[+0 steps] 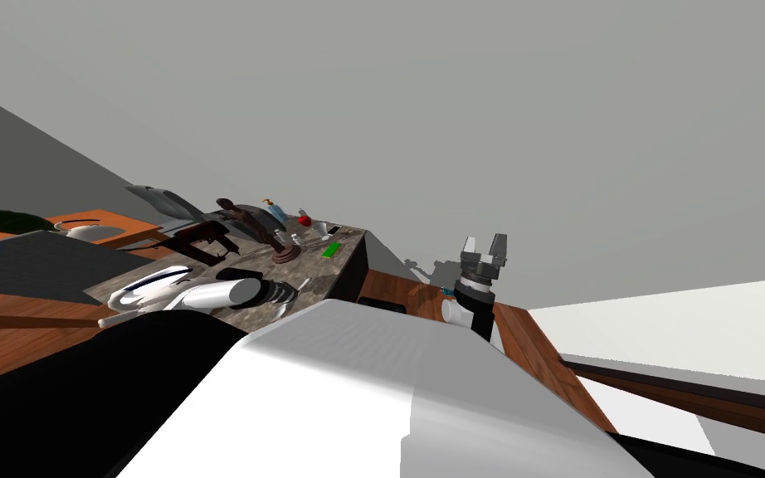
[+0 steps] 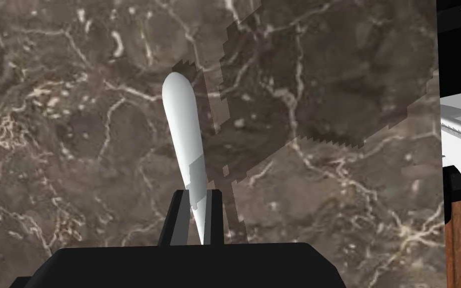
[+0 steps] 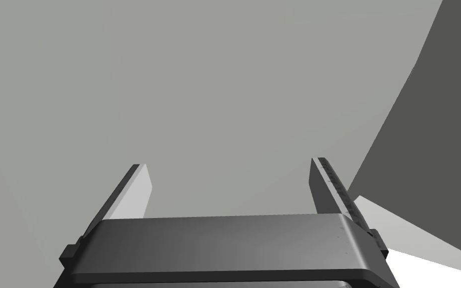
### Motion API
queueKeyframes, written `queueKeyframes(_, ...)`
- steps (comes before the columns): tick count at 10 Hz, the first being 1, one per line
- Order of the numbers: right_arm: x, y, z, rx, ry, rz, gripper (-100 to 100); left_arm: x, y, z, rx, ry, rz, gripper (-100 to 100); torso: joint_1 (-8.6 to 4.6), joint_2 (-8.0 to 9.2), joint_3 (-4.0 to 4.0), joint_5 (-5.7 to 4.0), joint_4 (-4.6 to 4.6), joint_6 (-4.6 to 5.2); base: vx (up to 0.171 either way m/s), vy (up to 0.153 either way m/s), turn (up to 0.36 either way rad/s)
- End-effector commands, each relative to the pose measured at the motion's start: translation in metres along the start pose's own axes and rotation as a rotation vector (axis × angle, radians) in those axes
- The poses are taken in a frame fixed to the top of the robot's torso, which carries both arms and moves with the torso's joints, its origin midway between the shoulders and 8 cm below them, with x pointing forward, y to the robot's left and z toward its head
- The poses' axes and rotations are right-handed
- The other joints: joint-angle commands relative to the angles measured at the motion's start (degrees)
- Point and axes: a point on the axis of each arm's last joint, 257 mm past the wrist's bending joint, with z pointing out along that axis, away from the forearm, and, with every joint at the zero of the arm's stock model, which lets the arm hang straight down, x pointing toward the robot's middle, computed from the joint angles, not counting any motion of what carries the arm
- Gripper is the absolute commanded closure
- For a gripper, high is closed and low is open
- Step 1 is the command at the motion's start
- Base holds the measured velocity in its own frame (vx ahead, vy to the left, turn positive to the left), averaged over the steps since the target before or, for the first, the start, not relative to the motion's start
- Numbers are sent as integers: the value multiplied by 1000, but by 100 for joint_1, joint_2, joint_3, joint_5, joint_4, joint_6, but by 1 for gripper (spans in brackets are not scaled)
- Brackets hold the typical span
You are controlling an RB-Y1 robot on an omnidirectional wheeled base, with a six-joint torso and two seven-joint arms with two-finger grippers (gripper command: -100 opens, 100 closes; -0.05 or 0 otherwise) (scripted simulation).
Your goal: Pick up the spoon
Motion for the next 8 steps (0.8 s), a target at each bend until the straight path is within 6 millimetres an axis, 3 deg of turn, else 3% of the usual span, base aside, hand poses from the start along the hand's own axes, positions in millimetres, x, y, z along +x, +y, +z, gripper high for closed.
queueKeyframes(1,0,0,0,0,0,0,0,0,0,0,0,0,0,100,0,0,0,0,0,0,0,0,0)
queueKeyframes(2,0,0,0,0,0,0,0,0,0,0,0,0,0,100,2,-1,-1,0,0,0,0,0,0)
queueKeyframes(3,0,0,0,0,0,0,0,0,0,0,0,0,0,0,2,-2,-1,0,0,0,0,0,0)
queueKeyframes(4,0,0,0,0,0,0,0,2,2,-8,-2,-1,1,100,2,-2,-1,0,0,1,-4,11,17)
queueKeyframes(8,0,0,0,0,0,0,0,5,4,-20,-2,-1,6,100,6,1,0,0,0,0,-3,15,14)
